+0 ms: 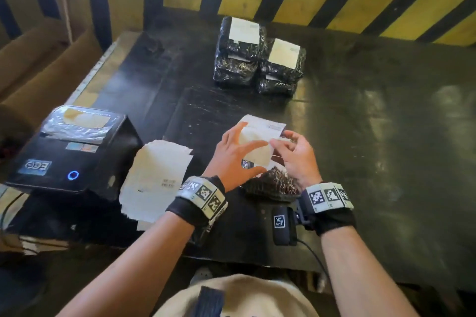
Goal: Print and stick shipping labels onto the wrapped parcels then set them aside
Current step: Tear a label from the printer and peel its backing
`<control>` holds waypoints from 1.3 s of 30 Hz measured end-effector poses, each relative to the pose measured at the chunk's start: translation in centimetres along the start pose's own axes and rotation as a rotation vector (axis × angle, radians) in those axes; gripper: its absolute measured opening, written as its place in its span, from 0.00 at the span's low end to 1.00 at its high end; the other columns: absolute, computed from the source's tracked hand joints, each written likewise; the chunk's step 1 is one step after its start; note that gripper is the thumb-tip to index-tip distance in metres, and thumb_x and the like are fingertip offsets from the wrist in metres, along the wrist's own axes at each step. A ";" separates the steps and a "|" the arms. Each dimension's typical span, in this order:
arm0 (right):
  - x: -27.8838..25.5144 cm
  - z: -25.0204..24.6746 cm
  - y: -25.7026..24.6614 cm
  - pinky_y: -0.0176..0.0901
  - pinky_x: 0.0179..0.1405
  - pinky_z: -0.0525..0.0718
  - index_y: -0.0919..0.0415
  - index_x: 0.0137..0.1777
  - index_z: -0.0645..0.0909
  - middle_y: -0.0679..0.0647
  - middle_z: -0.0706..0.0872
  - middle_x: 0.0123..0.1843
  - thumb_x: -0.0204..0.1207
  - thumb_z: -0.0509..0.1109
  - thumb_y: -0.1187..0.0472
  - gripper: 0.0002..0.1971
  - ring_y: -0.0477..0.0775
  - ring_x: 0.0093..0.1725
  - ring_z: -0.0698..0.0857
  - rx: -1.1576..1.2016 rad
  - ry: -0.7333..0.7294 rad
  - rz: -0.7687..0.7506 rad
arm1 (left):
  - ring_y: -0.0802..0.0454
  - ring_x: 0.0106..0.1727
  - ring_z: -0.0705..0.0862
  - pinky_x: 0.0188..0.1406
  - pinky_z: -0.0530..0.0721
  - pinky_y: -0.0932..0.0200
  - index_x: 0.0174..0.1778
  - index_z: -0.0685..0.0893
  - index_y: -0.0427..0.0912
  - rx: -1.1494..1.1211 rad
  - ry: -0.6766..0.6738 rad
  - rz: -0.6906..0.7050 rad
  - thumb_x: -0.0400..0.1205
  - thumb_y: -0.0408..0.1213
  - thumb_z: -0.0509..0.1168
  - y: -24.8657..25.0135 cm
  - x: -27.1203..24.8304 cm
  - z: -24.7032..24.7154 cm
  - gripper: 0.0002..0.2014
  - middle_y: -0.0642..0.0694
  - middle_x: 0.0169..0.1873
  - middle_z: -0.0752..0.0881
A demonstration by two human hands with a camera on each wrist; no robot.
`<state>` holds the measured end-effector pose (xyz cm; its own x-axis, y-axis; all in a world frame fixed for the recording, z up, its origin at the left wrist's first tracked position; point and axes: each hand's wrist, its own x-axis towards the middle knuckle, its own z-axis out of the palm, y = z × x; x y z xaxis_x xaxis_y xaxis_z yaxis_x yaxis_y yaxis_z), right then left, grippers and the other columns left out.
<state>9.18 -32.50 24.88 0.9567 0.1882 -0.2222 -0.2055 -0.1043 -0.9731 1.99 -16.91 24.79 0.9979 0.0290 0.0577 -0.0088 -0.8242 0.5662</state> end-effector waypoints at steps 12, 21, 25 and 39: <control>1.7 -3.5 -1.4 0.50 0.44 0.89 0.55 0.51 0.86 0.58 0.91 0.48 0.80 0.71 0.58 0.04 0.53 0.43 0.90 0.078 -0.041 0.044 | 0.50 0.75 0.64 0.74 0.68 0.50 0.69 0.80 0.57 -0.168 0.032 -0.097 0.78 0.49 0.71 2.7 3.2 1.3 0.22 0.50 0.76 0.67; 1.3 -3.7 -1.1 0.41 0.46 0.87 0.60 0.61 0.83 0.58 0.89 0.53 0.84 0.64 0.60 0.10 0.52 0.51 0.88 0.282 -0.246 0.097 | 0.53 0.65 0.77 0.68 0.77 0.55 0.74 0.77 0.52 -0.324 0.119 -0.224 0.83 0.50 0.63 3.6 4.2 2.1 0.22 0.48 0.66 0.78; 1.1 -3.9 -1.0 0.45 0.53 0.87 0.62 0.61 0.83 0.60 0.90 0.55 0.85 0.63 0.61 0.11 0.54 0.53 0.89 0.341 -0.299 0.116 | 0.54 0.57 0.80 0.62 0.81 0.55 0.74 0.77 0.50 -0.371 0.115 -0.260 0.84 0.51 0.61 3.9 4.5 2.3 0.22 0.48 0.62 0.81; 2.0 -3.9 -1.3 0.35 0.29 0.85 0.64 0.47 0.84 0.62 0.91 0.46 0.79 0.72 0.61 0.06 0.53 0.42 0.92 0.330 -0.156 0.134 | 0.51 0.63 0.80 0.64 0.79 0.58 0.70 0.81 0.48 -0.358 0.147 -0.280 0.83 0.47 0.65 4.5 5.4 1.6 0.19 0.47 0.65 0.82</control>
<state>12.15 -35.83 25.98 0.8793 0.3428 -0.3306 -0.4060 0.1767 -0.8966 7.47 -21.40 26.30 0.9456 0.3234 -0.0363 0.2120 -0.5273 0.8228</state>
